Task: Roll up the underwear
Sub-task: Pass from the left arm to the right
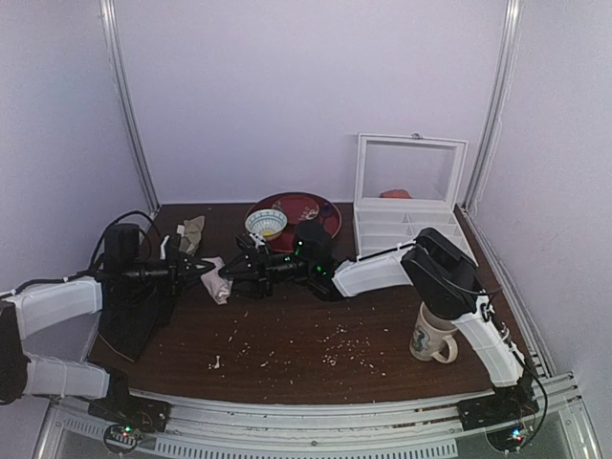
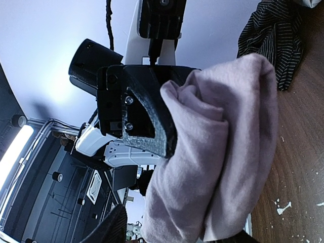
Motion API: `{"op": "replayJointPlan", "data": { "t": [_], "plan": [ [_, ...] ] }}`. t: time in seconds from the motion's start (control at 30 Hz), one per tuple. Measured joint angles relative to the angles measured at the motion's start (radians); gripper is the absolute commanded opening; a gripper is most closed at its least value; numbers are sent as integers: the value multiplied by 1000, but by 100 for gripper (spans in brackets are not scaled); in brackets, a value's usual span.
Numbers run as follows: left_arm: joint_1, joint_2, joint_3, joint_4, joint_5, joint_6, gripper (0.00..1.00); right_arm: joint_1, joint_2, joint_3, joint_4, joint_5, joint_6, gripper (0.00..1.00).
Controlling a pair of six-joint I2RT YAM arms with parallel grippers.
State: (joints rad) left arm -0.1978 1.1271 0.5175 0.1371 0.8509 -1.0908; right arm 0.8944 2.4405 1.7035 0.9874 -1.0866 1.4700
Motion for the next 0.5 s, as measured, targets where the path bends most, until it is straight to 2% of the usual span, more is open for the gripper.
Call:
{"op": "replayJointPlan", "data": {
  "t": [0.2,0.5],
  "plan": [
    [0,5,7,-43,-2,23,0,10,-2,13,-69,-16,-47,46],
    [0,7,37,-111,-6,64,0,20,-19,29,-174,-23,-121,46]
  ]
}}
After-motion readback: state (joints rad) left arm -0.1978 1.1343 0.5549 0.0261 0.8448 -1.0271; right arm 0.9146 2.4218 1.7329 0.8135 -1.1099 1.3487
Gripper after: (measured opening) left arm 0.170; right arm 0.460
